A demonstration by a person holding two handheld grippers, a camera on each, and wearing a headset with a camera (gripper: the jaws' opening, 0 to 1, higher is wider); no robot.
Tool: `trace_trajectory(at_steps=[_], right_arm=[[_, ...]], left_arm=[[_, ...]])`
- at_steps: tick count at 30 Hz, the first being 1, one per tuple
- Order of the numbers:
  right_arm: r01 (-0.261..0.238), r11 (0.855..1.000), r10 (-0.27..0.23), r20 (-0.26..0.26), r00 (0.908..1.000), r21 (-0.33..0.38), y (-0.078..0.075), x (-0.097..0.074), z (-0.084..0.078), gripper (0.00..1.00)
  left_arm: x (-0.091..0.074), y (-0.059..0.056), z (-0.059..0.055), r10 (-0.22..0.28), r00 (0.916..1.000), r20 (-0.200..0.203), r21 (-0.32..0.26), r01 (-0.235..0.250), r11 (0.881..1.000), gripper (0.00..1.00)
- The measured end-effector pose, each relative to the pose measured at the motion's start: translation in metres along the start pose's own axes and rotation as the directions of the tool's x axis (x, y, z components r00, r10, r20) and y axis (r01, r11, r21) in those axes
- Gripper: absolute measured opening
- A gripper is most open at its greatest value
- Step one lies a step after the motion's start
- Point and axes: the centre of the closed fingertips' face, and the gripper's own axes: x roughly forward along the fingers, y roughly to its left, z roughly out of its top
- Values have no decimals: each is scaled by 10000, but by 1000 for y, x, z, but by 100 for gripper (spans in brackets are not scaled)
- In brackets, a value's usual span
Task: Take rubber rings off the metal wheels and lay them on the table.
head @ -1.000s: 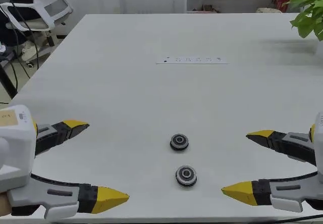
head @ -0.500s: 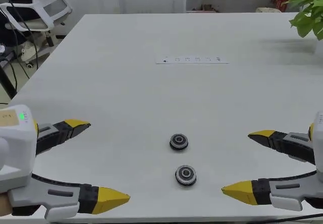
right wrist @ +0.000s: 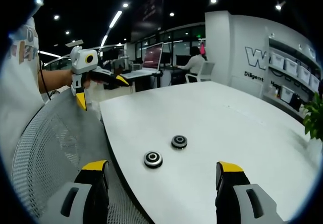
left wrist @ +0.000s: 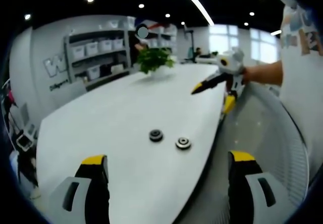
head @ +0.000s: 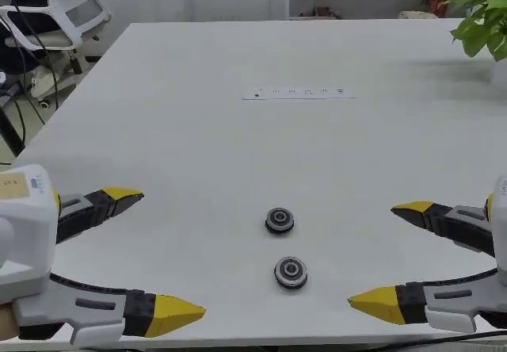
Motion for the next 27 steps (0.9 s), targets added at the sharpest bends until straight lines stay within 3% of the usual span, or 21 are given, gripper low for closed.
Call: trace_trajectory(at_steps=[13,27], right_arm=[[115,9999,-115,-32,9999,41,1,-3,-2,90],[144,9998,-142,-194,9997,139,0,-3,-3,84]], left_arm=[[1,-1,0,-66,10000,33,0,66,10000,100],[2,1,-1,-134,9999,28,-88,135,9999,100]])
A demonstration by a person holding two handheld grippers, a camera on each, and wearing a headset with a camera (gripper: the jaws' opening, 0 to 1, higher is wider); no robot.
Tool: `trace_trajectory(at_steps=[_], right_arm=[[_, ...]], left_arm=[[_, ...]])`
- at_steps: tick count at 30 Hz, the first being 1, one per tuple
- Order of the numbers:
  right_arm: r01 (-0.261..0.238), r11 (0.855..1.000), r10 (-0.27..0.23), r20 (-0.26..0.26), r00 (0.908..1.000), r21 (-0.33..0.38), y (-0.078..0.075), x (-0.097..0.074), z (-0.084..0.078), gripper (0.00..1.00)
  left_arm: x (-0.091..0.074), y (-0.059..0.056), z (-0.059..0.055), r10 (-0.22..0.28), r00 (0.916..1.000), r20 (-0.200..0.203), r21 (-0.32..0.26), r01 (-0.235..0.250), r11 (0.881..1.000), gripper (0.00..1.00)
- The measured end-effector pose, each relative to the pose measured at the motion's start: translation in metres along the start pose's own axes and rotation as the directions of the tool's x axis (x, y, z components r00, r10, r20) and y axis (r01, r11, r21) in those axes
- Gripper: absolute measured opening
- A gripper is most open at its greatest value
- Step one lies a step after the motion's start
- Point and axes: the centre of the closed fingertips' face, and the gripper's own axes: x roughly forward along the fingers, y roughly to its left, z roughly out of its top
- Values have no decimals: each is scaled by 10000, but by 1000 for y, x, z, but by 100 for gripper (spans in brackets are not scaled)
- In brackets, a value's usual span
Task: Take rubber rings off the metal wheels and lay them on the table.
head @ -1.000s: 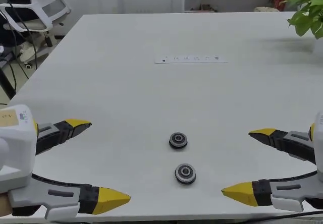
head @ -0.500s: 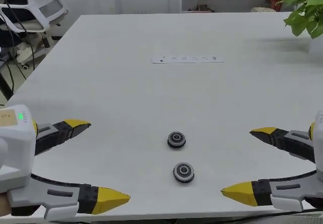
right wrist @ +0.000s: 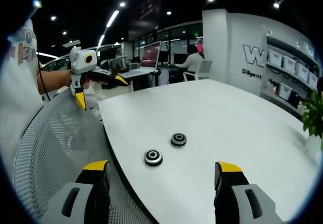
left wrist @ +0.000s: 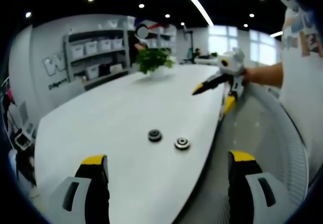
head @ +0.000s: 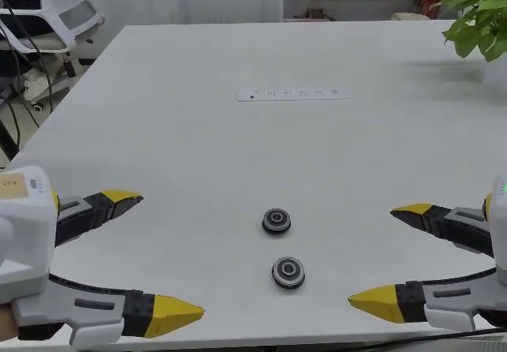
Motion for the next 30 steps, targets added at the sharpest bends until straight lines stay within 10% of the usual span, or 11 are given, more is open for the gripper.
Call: trace_trajectory(at_steps=[30], right_arm=[[-248,9988,242,-135,9996,-434,-9,6,4,83]], left_arm=[[8,4,7,-268,9996,-49,75,268,9996,100]])
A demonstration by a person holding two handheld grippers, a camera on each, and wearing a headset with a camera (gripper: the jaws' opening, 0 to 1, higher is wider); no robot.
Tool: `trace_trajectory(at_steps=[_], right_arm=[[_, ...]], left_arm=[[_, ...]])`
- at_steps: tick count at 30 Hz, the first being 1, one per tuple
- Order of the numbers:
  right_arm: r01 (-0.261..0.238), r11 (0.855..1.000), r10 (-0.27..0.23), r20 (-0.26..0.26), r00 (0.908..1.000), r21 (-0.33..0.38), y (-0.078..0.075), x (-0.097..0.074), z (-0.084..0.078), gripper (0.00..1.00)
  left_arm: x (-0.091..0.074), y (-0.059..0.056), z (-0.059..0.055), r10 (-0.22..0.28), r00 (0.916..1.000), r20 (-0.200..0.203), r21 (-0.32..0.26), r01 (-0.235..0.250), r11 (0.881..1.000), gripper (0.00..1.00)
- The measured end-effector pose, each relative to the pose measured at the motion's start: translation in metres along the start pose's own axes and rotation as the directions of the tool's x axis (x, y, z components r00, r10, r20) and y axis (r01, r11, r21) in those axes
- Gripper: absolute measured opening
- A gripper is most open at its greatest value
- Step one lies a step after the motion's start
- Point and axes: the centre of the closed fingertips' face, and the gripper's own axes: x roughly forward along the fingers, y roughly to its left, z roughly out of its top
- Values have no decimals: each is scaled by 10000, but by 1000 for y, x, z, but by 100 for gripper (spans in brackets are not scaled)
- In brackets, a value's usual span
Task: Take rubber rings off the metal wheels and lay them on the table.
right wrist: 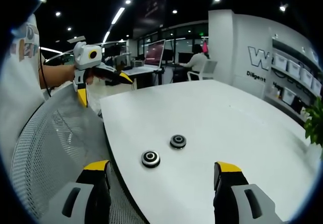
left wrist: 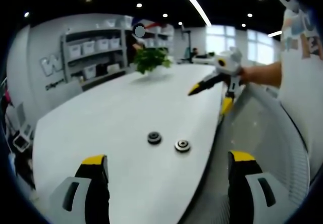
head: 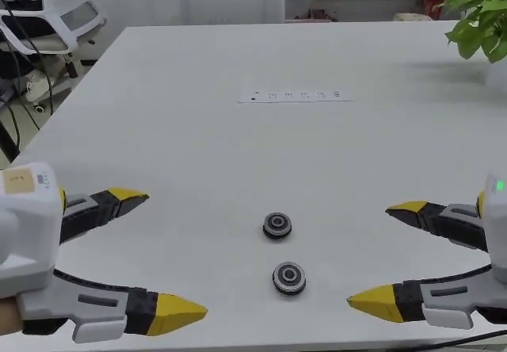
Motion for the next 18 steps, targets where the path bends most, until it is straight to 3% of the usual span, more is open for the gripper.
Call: trace_trajectory(at_steps=[11,18], right_arm=[[-176,9984,175,-21,9998,-540,-6,7,12,81],[-325,9979,345,357,9988,-556,-10,11,28,79]], left_arm=[[12,-1,9,-355,9993,-102,379,359,9986,100],[20,1,12,-568,9981,-251,629,583,9963,97]])
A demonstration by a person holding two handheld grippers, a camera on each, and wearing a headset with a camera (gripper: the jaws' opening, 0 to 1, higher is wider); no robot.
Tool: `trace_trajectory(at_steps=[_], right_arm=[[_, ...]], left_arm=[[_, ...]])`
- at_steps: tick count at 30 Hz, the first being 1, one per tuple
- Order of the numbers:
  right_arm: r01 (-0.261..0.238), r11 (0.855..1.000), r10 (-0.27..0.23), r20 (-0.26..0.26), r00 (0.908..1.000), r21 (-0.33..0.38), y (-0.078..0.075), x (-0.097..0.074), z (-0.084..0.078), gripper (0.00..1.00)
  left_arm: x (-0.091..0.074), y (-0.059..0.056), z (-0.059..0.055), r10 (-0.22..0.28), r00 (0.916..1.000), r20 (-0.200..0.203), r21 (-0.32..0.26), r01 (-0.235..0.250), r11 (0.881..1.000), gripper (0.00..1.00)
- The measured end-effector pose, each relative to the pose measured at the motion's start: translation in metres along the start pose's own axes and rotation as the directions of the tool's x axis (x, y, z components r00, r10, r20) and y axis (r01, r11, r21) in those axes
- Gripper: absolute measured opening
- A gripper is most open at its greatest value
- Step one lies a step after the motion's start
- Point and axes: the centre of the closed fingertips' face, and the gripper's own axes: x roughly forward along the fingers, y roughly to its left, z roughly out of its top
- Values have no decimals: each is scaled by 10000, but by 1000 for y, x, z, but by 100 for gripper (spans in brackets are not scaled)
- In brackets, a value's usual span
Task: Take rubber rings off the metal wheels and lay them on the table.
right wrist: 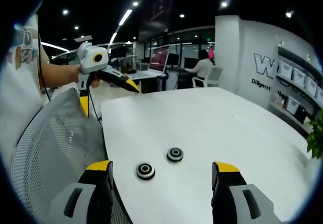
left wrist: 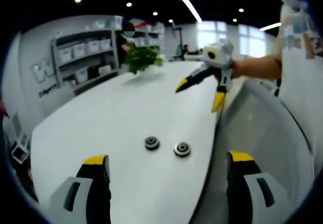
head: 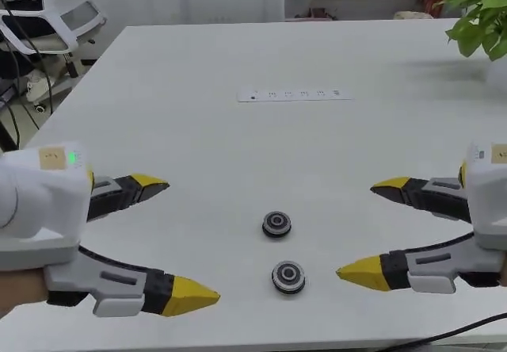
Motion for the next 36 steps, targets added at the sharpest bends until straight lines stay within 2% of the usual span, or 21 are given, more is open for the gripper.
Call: trace_trajectory(at_steps=[11,20,22,29,36], right_arm=[[-349,9986,336,-316,9989,-407,-3,16,-8,74],[-989,9946,989,-26,9951,-311,1,27,-4,72],[-1054,9933,1050,-108,9944,-478,2,30,-5,71],[-1363,9886,1349,-262,9905,-641,2,41,-15,68],[-1655,9842,1614,-645,9848,-635,5,51,-31,65]], left_arm=[[16,5,2,-404,9991,-92,57,405,9992,95],[31,1,5,-866,9962,-133,279,870,9958,89],[35,0,4,-991,9950,-107,218,994,9948,88],[46,-5,0,-1359,9903,-293,244,1366,9903,84],[59,-5,-9,-1648,9854,-431,-124,1644,9863,79]])
